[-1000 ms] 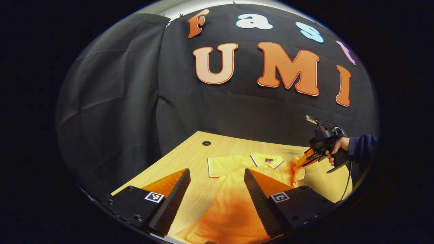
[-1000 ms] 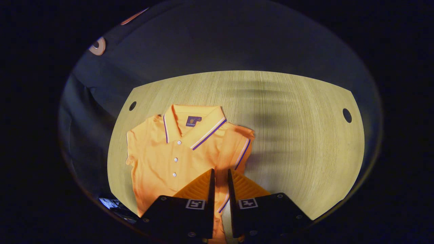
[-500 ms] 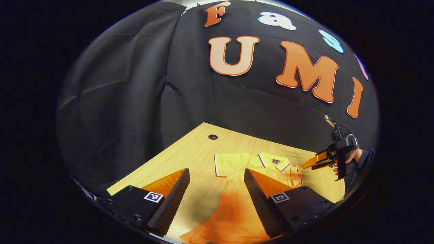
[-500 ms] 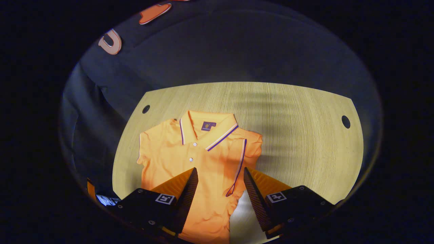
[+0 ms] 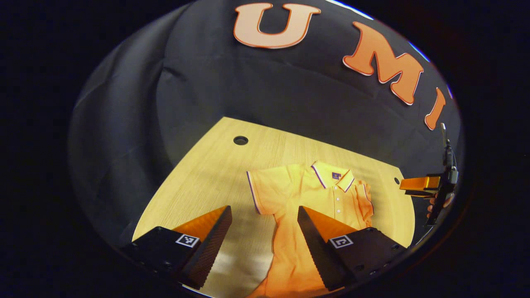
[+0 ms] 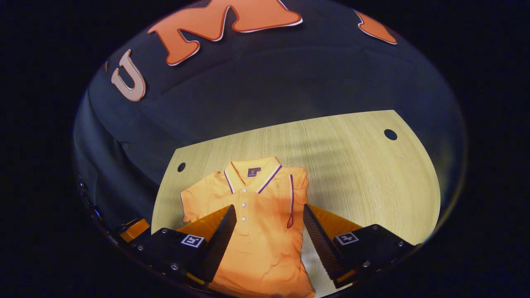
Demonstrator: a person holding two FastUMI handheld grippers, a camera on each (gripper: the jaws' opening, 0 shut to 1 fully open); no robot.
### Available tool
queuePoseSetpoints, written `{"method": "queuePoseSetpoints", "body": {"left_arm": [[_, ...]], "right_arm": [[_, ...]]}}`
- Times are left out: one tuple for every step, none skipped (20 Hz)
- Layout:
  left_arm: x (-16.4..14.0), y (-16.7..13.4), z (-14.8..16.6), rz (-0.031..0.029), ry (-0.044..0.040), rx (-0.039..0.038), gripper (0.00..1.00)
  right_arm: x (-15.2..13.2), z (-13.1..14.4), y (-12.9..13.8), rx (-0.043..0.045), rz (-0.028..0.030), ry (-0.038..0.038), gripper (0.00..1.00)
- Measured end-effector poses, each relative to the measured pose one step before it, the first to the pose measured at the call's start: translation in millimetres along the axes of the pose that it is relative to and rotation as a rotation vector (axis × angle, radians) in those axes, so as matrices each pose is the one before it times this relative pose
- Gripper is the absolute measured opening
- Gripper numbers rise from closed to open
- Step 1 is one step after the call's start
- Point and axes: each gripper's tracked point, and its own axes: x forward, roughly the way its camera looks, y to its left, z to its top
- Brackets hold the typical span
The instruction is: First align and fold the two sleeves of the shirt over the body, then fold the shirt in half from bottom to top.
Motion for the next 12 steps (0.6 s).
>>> {"method": "queuePoseSetpoints", "body": {"left_arm": [[11.46,0.43,1.99,-0.01923,0.03568,0.00250,0.98],[10.46,0.17,2.76,-0.02043,0.03082,0.00051,0.98],[8.75,0.69,2.22,-0.01309,0.03850,-0.00070,0.98],[10.14,0.15,0.73,-0.01385,0.02930,-0.00480,0.97],[10.59,1.56,0.77,-0.00665,0.03306,-0.00537,0.97],[12.58,3.56,-0.17,-0.00619,0.03229,-0.00333,0.97],[11.18,2.83,1.04,0.00094,0.03425,-0.00370,0.97],[12.41,1.93,-0.09,0.00321,0.03285,-0.00643,0.97],[9.03,1.36,2.08,0.00041,0.03220,-0.00541,0.99],[9.79,3.48,1.16,0.01113,0.02678,-0.00632,0.98],[8.72,1.22,2.06,0.01366,0.02818,0.00472,0.97],[7.91,3.88,2.91,0.01904,0.01610,0.00500,0.99]], "right_arm": [[-7.51,-3.97,-0.35,0.00859,-0.01662,-0.01828,0.99],[-6.95,-4.70,-1.12,0.01037,-0.01671,-0.01609,0.99],[-8.42,-4.57,-1.64,0.01358,-0.01995,-0.01418,0.99],[-7.91,-4.77,-0.85,0.01490,-0.01465,-0.01573,0.99],[-8.78,-7.07,-3.45,0.01441,-0.02108,-0.01106,0.99],[-8.66,-5.17,-2.63,0.01136,-0.01910,-0.01701,0.99],[-7.66,-6.07,-3.50,0.00656,-0.02314,-0.01217,0.99],[-8.26,-6.45,-2.85,0.00457,-0.01685,-0.00727,0.99],[-9.42,-6.18,-2.74,0.00644,-0.01363,-0.00390,0.99],[-7.10,-4.41,-3.61,0.00999,-0.00918,-0.00760,0.99],[-6.79,-3.45,-3.39,0.01079,-0.01067,-0.00831,0.99],[-6.49,-2.70,-3.39,0.01164,-0.00892,-0.01030,0.99]]}}
